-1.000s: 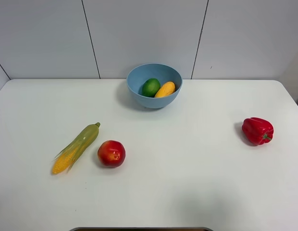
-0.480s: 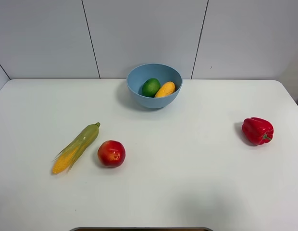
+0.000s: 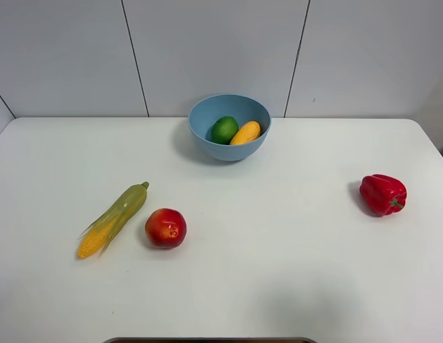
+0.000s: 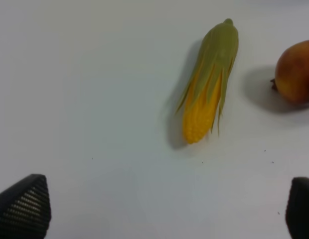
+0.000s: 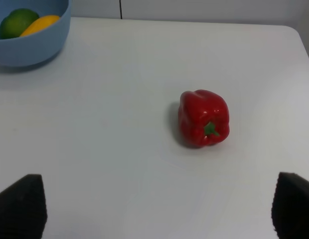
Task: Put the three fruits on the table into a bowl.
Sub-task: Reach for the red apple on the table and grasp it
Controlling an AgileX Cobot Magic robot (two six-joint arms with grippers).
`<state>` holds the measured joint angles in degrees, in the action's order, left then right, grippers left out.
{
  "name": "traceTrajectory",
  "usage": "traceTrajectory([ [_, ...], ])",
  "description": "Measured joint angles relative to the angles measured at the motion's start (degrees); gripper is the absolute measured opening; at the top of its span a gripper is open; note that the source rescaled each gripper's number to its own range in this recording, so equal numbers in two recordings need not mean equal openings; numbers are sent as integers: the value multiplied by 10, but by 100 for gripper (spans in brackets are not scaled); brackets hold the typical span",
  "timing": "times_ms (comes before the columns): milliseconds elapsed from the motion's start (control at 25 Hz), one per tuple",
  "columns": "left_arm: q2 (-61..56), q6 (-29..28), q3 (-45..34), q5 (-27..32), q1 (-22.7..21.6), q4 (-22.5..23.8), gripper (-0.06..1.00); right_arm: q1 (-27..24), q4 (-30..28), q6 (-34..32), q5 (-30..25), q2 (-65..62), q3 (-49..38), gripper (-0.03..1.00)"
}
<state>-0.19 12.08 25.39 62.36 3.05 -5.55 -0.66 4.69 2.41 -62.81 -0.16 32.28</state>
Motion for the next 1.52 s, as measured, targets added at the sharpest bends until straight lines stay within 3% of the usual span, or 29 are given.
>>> traceTrajectory([
  [360, 28, -13, 43, 0, 0, -1, 100, 0, 0, 0, 0, 0, 0, 94],
  [600, 178, -7, 112, -7, 0, 8, 98, 0, 0, 0, 0, 0, 0, 94],
  [1080, 457, 36, 245, -92, 1, 23, 93, 0, 0, 0, 0, 0, 0, 94],
  [1200, 499, 43, 265, -94, 33, 40, 93, 0, 0, 0, 0, 0, 0, 94],
  [1520, 596, 45, 305, -95, 203, 68, 93, 0, 0, 0, 0, 0, 0, 94],
])
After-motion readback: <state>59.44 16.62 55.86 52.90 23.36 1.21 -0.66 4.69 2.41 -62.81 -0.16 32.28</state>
